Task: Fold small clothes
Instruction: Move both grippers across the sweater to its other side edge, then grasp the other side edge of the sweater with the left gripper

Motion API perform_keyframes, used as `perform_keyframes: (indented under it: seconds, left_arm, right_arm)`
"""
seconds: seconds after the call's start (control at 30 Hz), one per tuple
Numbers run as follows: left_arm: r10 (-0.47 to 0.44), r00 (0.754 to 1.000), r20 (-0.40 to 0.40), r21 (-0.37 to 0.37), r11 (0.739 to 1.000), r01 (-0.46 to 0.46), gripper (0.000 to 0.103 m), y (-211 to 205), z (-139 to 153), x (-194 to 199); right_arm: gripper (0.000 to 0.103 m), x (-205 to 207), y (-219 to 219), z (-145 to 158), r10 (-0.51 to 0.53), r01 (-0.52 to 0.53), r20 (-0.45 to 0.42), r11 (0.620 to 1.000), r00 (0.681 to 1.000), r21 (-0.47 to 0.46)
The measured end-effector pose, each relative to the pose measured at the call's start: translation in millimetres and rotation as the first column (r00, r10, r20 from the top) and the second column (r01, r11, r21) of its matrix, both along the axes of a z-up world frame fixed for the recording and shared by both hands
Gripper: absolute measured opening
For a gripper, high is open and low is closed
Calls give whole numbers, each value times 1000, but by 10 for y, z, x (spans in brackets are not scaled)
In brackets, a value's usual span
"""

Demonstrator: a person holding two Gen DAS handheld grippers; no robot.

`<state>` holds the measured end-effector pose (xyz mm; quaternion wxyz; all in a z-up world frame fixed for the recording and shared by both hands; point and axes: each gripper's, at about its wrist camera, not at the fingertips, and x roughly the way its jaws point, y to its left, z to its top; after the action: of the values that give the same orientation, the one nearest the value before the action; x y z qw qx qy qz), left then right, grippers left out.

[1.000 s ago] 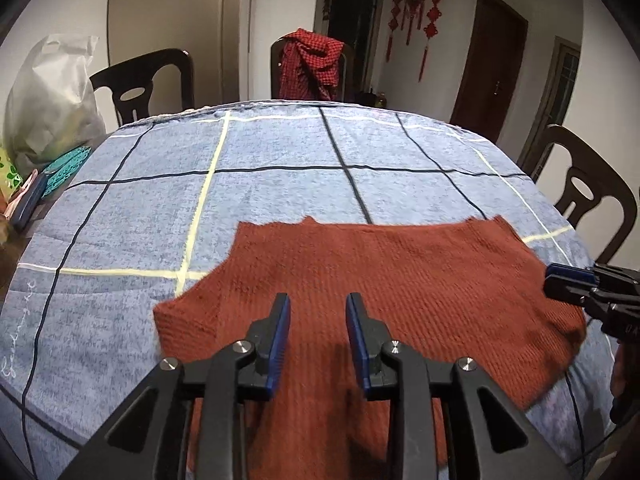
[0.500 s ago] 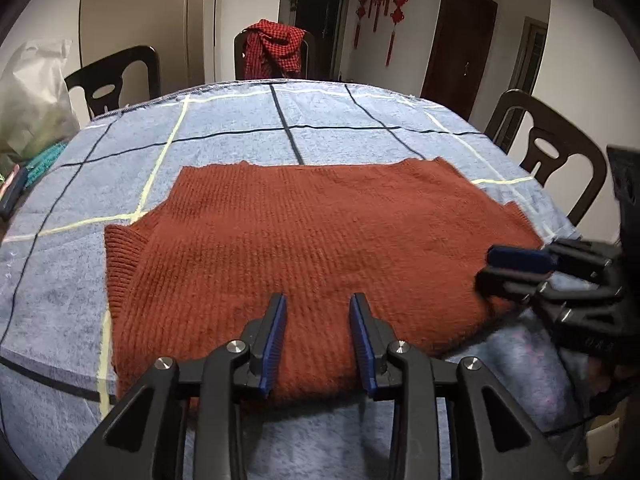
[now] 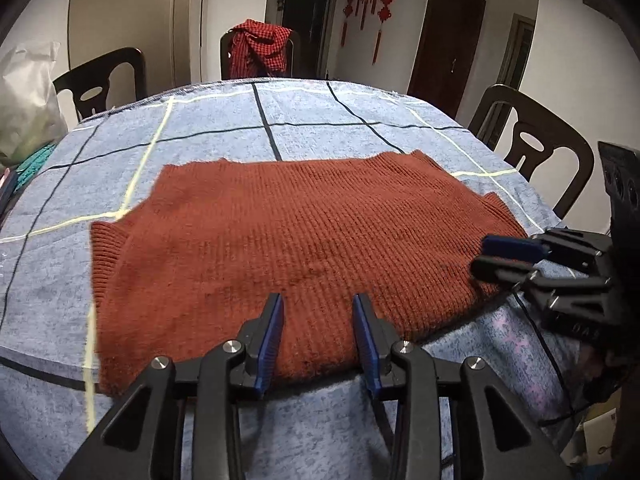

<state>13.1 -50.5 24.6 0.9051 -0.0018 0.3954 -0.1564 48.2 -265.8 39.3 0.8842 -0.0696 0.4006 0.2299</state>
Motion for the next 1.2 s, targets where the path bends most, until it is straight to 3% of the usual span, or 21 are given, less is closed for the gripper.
perform_keyframes:
  seconds: [0.17,0.3,0.47,0.7,0.87,1.2]
  left_arm:
    - [74,997,6,17,997,-74,38,216,14,-27]
    - [108,994,-19,10,994,-108,38,353,-76,-15]
    - [119,993,-11,-6,993,-119,38,392,-25,-28]
    - [221,975,22,-16,975,-221,38,721,69,-37]
    - [266,964,2,-16,964,-266,38,856,0,-5]
    - [297,954,-42,-55,953,-299,40,1006,-90,126]
  right_arm:
    - [33,-21,-343,44,-103,103,13,995,995,-2]
    - [33,45,-542,-77,-171,171,-32,985,985,-7]
    - [33,36,-528,-44,-165,165,-26,986,986,-6]
    - [33,-21,-628,37,-182,182,-6,983,983,26]
    - [33,56,-660,-23,-209,209,-28,978,978,20]
    - [33,149,-433,76,-167,167,-5,985,986,39]
